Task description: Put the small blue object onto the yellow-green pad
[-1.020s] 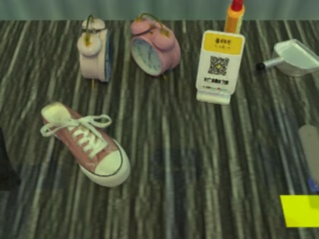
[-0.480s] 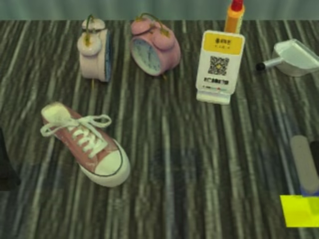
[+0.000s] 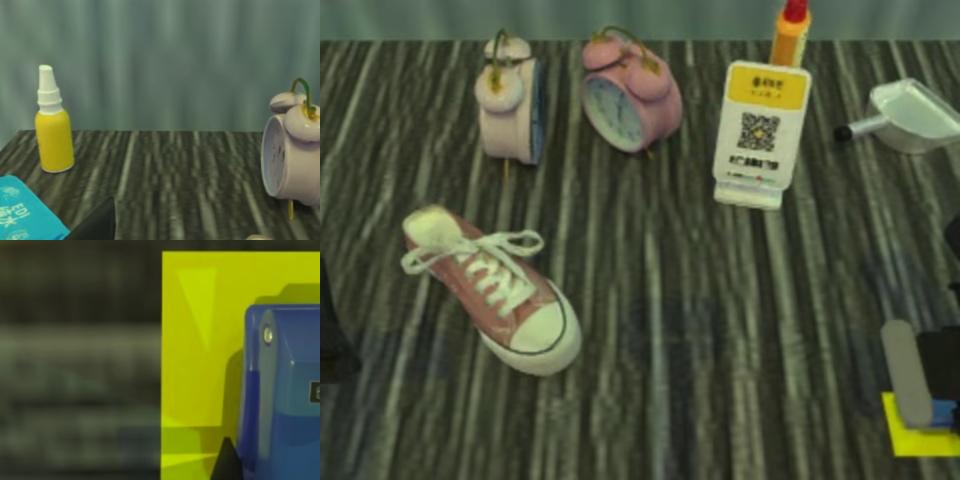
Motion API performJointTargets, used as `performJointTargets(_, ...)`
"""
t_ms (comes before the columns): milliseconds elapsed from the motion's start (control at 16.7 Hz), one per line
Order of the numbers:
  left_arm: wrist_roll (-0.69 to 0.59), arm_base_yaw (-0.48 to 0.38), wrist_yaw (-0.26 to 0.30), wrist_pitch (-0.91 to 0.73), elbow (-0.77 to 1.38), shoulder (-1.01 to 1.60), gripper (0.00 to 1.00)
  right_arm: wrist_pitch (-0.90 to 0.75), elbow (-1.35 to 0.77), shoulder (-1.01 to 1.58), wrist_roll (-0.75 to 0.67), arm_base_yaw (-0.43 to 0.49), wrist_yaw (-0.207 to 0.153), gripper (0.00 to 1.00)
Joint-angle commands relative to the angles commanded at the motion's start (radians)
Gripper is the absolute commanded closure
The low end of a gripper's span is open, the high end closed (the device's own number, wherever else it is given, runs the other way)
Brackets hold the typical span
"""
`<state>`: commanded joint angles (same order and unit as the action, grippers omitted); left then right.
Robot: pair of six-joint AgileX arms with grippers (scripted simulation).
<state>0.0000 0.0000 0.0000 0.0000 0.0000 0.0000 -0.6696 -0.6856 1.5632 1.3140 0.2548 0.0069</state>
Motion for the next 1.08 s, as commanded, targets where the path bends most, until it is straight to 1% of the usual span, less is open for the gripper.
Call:
performJointTargets(180,0.000,0.000,0.000,0.000,0.000,0.000,0.00,0.000,0.000,0.000,0.000,0.000,0.000,1.00)
performJointTargets(960,0.000,0.000,0.000,0.000,0.000,0.000,0.00,0.000,0.000,0.000,0.000,0.000,0.000,0.02)
performJointTargets(1020,0.000,0.000,0.000,0.000,0.000,0.000,0.00,0.000,0.000,0.000,0.000,0.000,0.000,0.00)
performJointTargets(1080,0.000,0.000,0.000,0.000,0.000,0.000,0.00,0.000,0.000,0.000,0.000,0.000,0.000,0.00)
